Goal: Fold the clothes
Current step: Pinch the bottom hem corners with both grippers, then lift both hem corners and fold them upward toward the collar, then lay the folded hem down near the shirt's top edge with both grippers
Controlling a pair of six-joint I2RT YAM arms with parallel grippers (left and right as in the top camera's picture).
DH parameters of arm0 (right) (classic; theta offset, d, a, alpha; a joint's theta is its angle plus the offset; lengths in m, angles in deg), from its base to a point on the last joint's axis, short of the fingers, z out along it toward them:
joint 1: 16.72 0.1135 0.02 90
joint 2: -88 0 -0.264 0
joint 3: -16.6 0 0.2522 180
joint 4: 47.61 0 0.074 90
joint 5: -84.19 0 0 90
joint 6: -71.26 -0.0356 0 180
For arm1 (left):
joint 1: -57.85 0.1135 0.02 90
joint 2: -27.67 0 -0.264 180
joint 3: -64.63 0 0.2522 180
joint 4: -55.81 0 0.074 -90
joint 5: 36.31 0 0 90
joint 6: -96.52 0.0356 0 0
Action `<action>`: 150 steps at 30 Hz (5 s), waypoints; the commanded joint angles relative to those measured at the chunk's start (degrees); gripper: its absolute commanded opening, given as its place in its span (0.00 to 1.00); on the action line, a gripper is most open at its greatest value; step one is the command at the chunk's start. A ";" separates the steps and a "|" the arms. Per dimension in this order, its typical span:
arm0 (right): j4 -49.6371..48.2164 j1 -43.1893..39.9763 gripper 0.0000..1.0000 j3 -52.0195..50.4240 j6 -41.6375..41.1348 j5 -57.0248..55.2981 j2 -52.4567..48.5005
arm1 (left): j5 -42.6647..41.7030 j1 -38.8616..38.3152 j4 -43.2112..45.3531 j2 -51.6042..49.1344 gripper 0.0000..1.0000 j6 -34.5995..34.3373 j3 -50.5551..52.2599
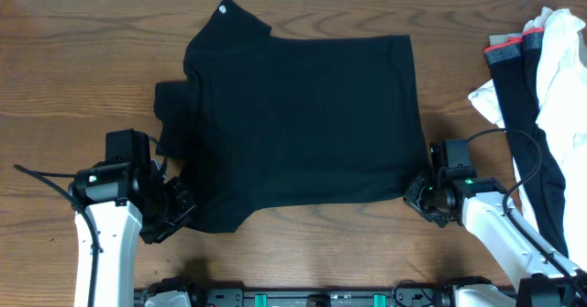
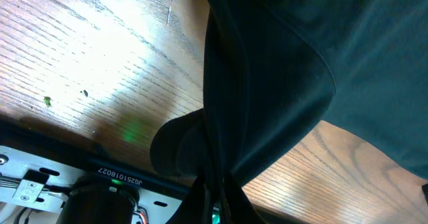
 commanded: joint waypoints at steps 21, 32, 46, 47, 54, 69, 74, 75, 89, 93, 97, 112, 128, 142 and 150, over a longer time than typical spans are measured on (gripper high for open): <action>2.89 -3.56 0.49 1.36 9.88 2.43 5.49 | -0.31 0.20 -0.55 0.11 0.07 1.01 -0.59; 0.48 -3.56 0.40 -2.84 6.38 1.60 1.84 | -0.31 0.20 -0.61 0.11 0.07 1.01 -0.59; 4.02 -3.56 0.03 3.54 14.75 1.42 4.68 | -0.35 0.20 -2.10 0.22 0.06 1.01 -1.40; 6.29 -3.56 0.02 5.11 14.95 1.38 5.68 | -0.35 0.20 -2.64 0.35 0.06 0.98 -1.77; 22.36 -3.56 0.01 15.39 15.08 0.98 11.80 | -0.61 0.20 -7.93 4.24 0.06 0.96 -5.14; 36.15 -3.54 0.03 22.38 17.07 2.75 17.66 | -1.01 0.20 -10.75 9.29 0.06 0.94 -11.98; 29.62 -3.56 0.05 22.38 18.34 2.71 13.84 | -2.34 0.17 -3.87 4.11 0.06 0.96 -12.00; 28.26 -3.56 0.05 22.38 18.34 2.71 12.61 | -2.86 0.20 -2.47 2.62 0.06 0.98 -12.00; 9.40 -10.21 0.05 22.38 18.56 0.74 -3.34 | -11.93 0.13 20.83 -9.66 0.06 3.21 -16.98; 6.86 -13.79 0.05 22.38 18.53 0.35 -3.98 | -11.91 -0.04 27.47 -10.21 0.06 4.04 -17.86; 5.33 -15.65 0.05 22.38 18.56 0.35 -3.98 | -11.87 -0.04 31.80 -10.93 0.06 4.44 -17.86; -0.70 -15.54 0.06 22.36 19.17 0.63 -8.57 | -11.02 -0.50 37.16 -19.32 0.06 7.45 -17.84; -7.54 -15.50 0.49 22.36 24.33 8.39 -10.82 | -9.29 -0.20 29.40 -22.10 0.36 9.99 -17.94; 5.44 -15.43 0.54 22.36 29.05 15.63 -10.82 | -4.48 -5.11 19.85 -22.14 0.36 10.34 -4.92; 6.75 -15.43 0.54 22.36 31.58 16.22 -10.82 | -4.50 -5.14 31.52 -22.21 0.47 5.62 4.52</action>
